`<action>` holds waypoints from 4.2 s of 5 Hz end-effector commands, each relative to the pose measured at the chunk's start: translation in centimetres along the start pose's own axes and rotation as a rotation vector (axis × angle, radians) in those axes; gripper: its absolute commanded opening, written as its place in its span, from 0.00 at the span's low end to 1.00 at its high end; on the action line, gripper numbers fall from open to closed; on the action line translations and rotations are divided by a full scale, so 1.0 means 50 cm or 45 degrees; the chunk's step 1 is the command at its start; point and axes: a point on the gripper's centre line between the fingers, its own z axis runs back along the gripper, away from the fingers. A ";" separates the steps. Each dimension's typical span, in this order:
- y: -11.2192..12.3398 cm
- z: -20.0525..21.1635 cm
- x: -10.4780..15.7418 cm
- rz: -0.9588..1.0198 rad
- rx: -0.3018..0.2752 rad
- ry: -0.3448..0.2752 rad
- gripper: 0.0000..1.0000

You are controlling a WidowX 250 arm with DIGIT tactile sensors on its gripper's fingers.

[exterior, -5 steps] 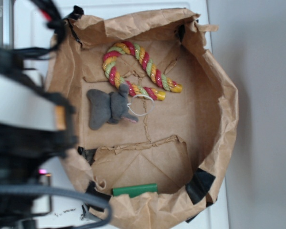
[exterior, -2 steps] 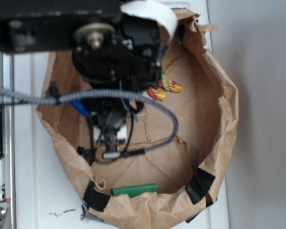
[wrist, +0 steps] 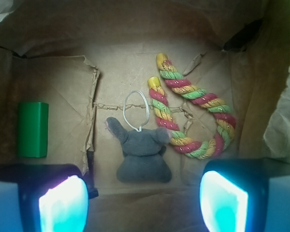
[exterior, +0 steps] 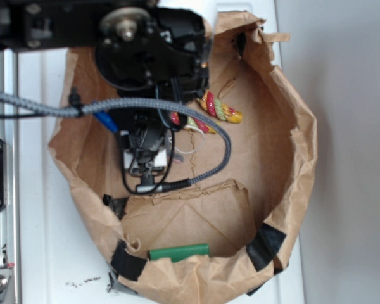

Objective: Grab the gray animal.

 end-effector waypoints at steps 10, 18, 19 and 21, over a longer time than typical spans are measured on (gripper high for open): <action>0.062 -0.122 -0.004 -0.014 0.000 0.002 0.00; 0.027 -0.178 -0.055 0.199 0.070 0.269 1.00; 0.034 -0.225 -0.052 0.192 0.108 0.198 1.00; 0.027 -0.252 -0.021 0.273 0.130 0.153 0.00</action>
